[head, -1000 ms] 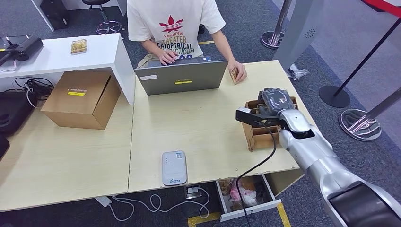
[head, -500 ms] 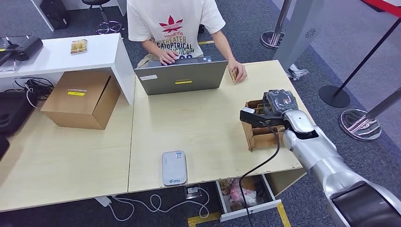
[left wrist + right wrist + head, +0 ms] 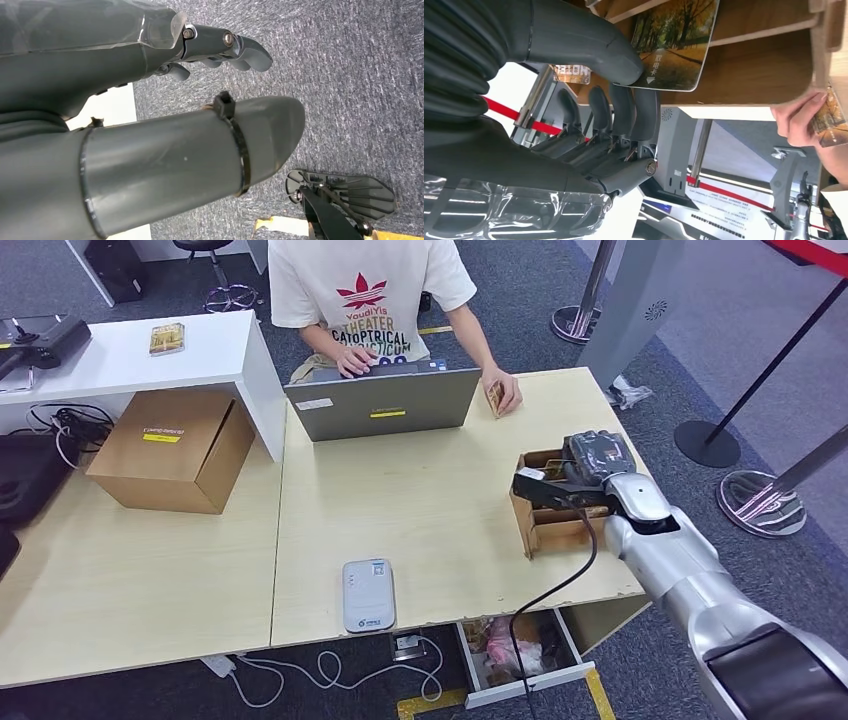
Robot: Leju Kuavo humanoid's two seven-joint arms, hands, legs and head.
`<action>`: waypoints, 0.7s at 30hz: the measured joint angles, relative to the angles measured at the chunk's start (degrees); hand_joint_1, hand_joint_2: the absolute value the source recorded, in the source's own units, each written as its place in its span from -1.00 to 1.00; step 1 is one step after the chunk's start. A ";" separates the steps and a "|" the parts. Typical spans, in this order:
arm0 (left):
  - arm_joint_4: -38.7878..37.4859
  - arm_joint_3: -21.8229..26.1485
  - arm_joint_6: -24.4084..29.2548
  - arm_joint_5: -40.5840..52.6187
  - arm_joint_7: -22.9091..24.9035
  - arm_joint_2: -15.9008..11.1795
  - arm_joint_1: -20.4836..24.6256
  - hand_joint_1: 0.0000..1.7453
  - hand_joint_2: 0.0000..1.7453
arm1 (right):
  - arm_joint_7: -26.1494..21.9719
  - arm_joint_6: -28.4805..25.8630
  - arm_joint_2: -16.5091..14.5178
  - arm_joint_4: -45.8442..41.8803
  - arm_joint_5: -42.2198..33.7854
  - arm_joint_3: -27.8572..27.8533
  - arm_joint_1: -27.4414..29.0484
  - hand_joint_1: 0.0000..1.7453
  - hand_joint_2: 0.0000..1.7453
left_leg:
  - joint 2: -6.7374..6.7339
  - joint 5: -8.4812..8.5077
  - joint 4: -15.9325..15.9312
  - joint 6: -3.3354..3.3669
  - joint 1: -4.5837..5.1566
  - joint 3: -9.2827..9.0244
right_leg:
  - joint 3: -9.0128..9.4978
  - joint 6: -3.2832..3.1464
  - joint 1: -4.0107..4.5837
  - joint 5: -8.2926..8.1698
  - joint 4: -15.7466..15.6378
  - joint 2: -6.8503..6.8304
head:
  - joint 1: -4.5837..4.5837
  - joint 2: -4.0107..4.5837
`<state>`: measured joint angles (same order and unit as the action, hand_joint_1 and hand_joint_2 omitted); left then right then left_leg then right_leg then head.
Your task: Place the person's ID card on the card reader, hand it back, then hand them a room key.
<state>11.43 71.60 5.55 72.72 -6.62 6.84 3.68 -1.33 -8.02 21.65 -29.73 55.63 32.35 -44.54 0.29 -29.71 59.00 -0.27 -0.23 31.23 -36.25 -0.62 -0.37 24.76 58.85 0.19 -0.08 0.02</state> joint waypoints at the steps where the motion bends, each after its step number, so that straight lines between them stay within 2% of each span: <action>1: 0.00 0.00 -0.04 0.04 -0.01 0.00 0.00 -1.00 -1.00 | 0.08 -0.02 0.11 -0.01 -0.03 0.00 0.02 0.81 1.00 | 0.00 0.00 0.00 0.00 0.00 0.00 | 0.00 0.00 0.00 0.00 0.00 0.00 | 0.01 0.00; 21: 0.00 0.00 -0.22 0.29 -0.15 -0.19 0.15 -1.00 -1.00 | 0.25 -0.19 1.78 -2.28 0.07 -1.31 0.91 0.98 1.00 | 0.00 0.01 0.01 0.01 0.00 0.04 | 0.00 0.01 -0.01 -0.01 -0.01 0.00 | 0.00 0.00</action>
<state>11.43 71.60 5.32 73.01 -6.78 6.65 3.83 -1.09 -8.21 23.43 -32.01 55.70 31.04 -43.63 0.29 -29.70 59.00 -0.26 -0.23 31.26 -36.25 -0.61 -0.39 24.75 58.84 0.19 -0.08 0.02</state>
